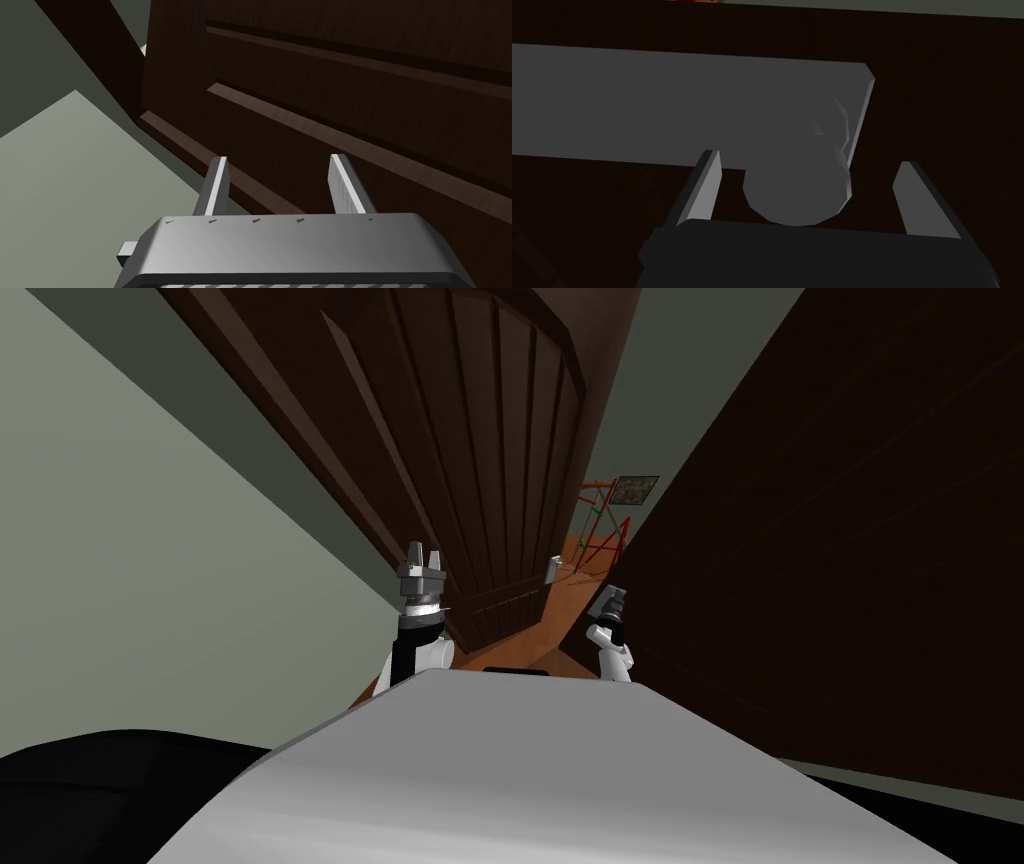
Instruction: Push the door open
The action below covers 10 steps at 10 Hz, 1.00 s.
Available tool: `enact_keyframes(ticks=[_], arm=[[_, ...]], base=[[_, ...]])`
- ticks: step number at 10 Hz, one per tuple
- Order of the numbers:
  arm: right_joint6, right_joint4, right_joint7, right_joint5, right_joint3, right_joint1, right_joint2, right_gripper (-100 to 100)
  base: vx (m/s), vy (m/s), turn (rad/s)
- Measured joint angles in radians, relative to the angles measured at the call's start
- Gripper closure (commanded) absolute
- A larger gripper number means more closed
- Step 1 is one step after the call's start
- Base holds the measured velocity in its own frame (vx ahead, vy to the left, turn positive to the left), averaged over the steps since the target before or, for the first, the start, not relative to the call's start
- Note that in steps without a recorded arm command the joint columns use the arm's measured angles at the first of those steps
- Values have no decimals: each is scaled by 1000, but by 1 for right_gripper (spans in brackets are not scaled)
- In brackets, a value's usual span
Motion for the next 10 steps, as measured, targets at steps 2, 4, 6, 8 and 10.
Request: enact_keyframes(ticks=[2, 4, 6, 8, 10], arm=[[-1, 0, 0, 0, 0, -1, 0, 100], [1, 0, 0, 0, -1, 0, -1, 100], [2, 3, 0, 0, -1, 3, 1, 100], [-6, 20, 2, -4, -13, 0, -8, 100], [2, 17, 27, -9, -48, -15, -8, 100]], base=[[-15, 16, -14], [-19, 15, -2], [-5, 3, 0], [1, -72, 126], [21, -97, 131]])
